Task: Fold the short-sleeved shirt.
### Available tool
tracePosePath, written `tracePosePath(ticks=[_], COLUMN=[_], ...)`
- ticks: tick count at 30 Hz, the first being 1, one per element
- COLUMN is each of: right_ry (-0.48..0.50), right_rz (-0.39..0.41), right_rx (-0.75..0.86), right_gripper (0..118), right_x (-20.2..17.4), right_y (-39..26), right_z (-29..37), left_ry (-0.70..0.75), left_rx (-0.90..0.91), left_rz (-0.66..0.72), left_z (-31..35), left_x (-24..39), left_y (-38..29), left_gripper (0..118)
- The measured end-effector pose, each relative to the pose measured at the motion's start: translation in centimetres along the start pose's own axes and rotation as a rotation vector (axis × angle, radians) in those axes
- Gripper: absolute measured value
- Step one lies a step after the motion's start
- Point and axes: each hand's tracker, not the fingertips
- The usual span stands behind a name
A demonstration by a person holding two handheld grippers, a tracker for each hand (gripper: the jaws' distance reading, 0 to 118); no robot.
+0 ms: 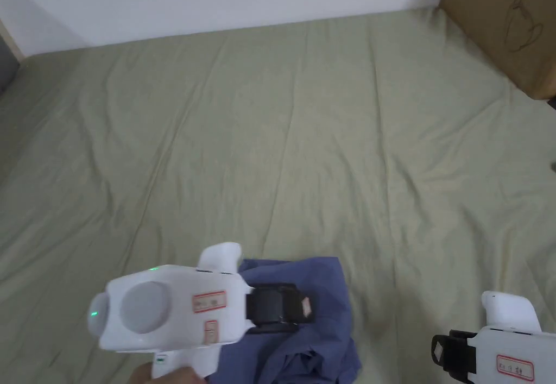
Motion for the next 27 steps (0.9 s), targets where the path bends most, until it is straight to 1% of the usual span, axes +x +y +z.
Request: tracePosePath(ticks=[1, 2, 4, 6, 7, 9, 10, 12, 14, 16, 20, 21, 22, 23, 27], right_ry=[0.003, 0.006, 0.014, 0.019, 0.022, 0.026, 0.028, 0.029, 0.026, 0.019, 0.013, 0.01, 0.006, 0.005, 0.012], right_rz=[-0.004, -0.008, -0.013, -0.014, -0.012, -0.008, -0.007, -0.01, -0.02, -0.033, -0.045, -0.041, -0.04, -0.042, -0.056], right_rx=[0.004, 0.008, 0.011, 0.011, 0.009, 0.006, 0.004, 0.0, -0.008, -0.009, -0.011, -0.01, -0.01, -0.01, -0.006], right_gripper=[0, 0, 0, 0, 0, 0, 0, 0, 0, 0, 0, 0, 0, 0, 0], right_x=[0.0, 0.0, 0.0, -0.1, -0.2, -0.3, -0.3, -0.1, 0.3, 0.8, 1.4, 1.4, 1.5, 1.5, 1.6], right_y=[0.0, 0.1, 0.2, 0.2, 0.2, 0.0, 0.0, -0.2, -0.3, -0.4, -0.5, -0.5, -0.5, -0.5, -0.5], right_z=[0.0, 0.0, -0.1, -0.3, -0.3, -0.4, -0.4, -0.5, -0.7, -0.7, -0.4, -0.3, -0.3, -0.3, -0.1], left_ry=[-0.002, 0.011, 0.082, 0.104, 0.1, 0.01, -0.015, -0.044, -0.055, -0.027, -0.038, -0.078, -0.072, -0.051, -0.062], left_rx=[0.039, 0.051, 0.073, 0.048, 0.041, 0.024, 0.009, -0.022, -0.091, -0.114, -0.159, -0.185, -0.201, -0.225, -0.256], left_rz=[0.016, 0.028, 0.026, 0.022, 0.029, 0.066, 0.064, 0.015, -0.003, -0.044, -0.034, -0.051, -0.058, -0.058, -0.115], left_z=[1.1, 1.7, 1.8, 0.9, 0.4, -1.1, -1.8, -3.5, -5.4, -7.3, -10.3, -11.0, -11.9, -12.6, -13.7], left_x=[-0.1, -0.7, -1.6, -2.2, -2.5, -2.2, -1.7, -0.2, 1.6, 3.0, 4.6, 5.0, 5.4, 5.8, 7.7], left_y=[0.0, 0.0, -0.3, -0.4, -0.5, -0.8, -1.0, -1.5, -2.4, -3.7, -4.8, -4.8, -4.9, -5.0, -5.9], left_gripper=[11, 2, 2, 2, 2, 2, 2, 2, 2, 1, 1, 1, 1, 1, 1])
